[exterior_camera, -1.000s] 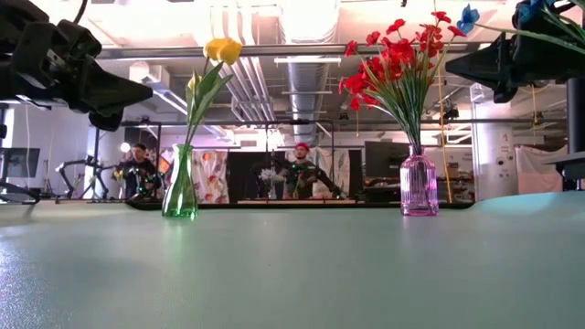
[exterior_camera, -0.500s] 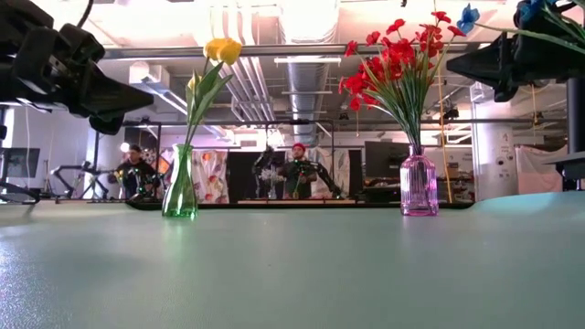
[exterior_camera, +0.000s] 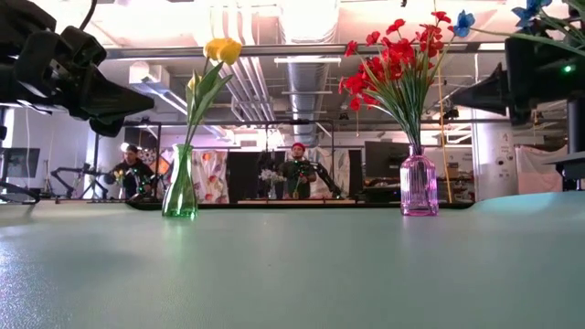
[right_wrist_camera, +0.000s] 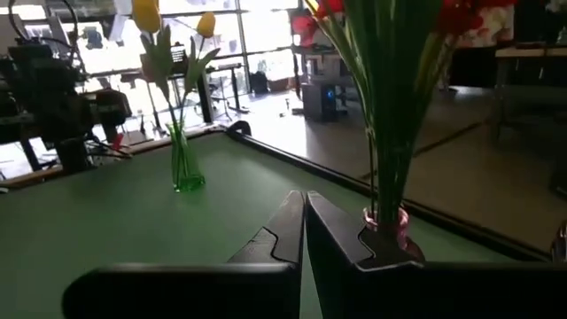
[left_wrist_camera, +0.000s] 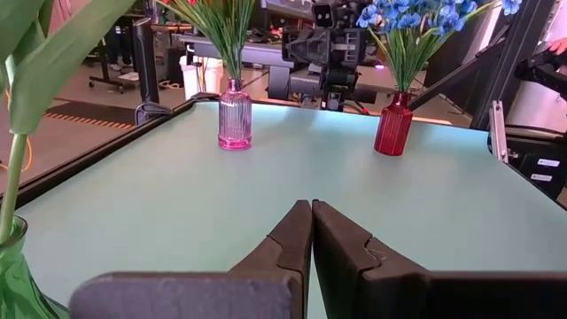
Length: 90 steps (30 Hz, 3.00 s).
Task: Sort flowers into vase by color
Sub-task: Return to Home Position
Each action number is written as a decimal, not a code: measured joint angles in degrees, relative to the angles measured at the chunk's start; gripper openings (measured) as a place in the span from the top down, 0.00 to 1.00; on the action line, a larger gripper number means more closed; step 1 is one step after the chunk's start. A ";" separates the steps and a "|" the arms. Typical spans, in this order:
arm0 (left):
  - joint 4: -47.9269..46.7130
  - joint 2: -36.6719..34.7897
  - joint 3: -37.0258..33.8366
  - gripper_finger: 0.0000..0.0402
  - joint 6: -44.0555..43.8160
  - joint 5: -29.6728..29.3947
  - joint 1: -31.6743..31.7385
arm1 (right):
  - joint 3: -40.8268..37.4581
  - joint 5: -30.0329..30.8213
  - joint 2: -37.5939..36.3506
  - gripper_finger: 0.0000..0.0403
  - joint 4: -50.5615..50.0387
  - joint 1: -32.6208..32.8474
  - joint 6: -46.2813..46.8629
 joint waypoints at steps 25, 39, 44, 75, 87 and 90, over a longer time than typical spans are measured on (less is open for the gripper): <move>0.22 0.78 -0.02 1.00 0.00 -0.05 0.02 | -0.22 41.92 -8.72 0.98 20.06 0.02 -7.65; 0.52 1.65 -0.04 1.00 0.00 -0.09 0.02 | -1.97 42.43 -8.74 0.98 15.48 -0.61 -16.39; 0.58 1.76 -0.04 1.00 0.00 -0.07 0.02 | -2.00 39.22 -8.74 0.98 7.49 -1.35 -15.57; 0.81 2.77 -0.07 1.00 0.00 -0.05 0.00 | -2.00 36.74 -6.80 0.98 -6.10 -9.62 4.12; 0.77 2.88 -0.07 1.00 0.00 -0.05 0.00 | -2.00 36.74 -6.80 0.98 -6.12 -9.62 4.06; 0.76 2.88 -0.07 1.00 0.00 -0.05 0.00 | -2.00 36.74 -6.80 0.98 -6.12 -9.62 4.06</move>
